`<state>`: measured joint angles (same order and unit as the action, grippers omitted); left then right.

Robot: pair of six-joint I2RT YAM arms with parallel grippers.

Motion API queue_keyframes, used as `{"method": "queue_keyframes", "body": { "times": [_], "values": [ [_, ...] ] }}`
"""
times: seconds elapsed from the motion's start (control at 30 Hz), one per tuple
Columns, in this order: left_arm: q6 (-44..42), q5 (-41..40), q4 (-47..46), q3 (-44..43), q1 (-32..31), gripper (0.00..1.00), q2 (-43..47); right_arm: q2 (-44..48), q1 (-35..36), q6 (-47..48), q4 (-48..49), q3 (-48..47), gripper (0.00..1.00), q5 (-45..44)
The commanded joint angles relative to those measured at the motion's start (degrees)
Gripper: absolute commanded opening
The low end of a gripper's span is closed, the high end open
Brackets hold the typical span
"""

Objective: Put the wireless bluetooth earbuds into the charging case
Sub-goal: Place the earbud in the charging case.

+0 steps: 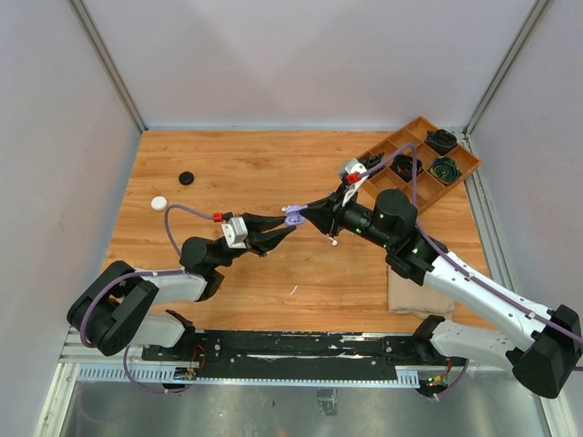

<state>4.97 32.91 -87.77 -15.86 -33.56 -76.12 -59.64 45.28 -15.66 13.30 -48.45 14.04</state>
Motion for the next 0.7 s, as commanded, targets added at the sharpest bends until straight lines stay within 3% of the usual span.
{"method": "queue_keyframes", "body": {
  "times": [0.0, 0.67],
  "values": [
    [-0.14, -1.85, -14.16, 0.23, 0.25, 0.0, 0.95, -0.93, 2.11, -0.79, 4.5, 0.59, 0.16, 1.01],
    [0.83, -3.94, -14.44, 0.21, 0.23, 0.0, 1.4, -4.62, 3.15, 0.66, 2.47, -1.77, 0.19, -2.03]
  ]
}}
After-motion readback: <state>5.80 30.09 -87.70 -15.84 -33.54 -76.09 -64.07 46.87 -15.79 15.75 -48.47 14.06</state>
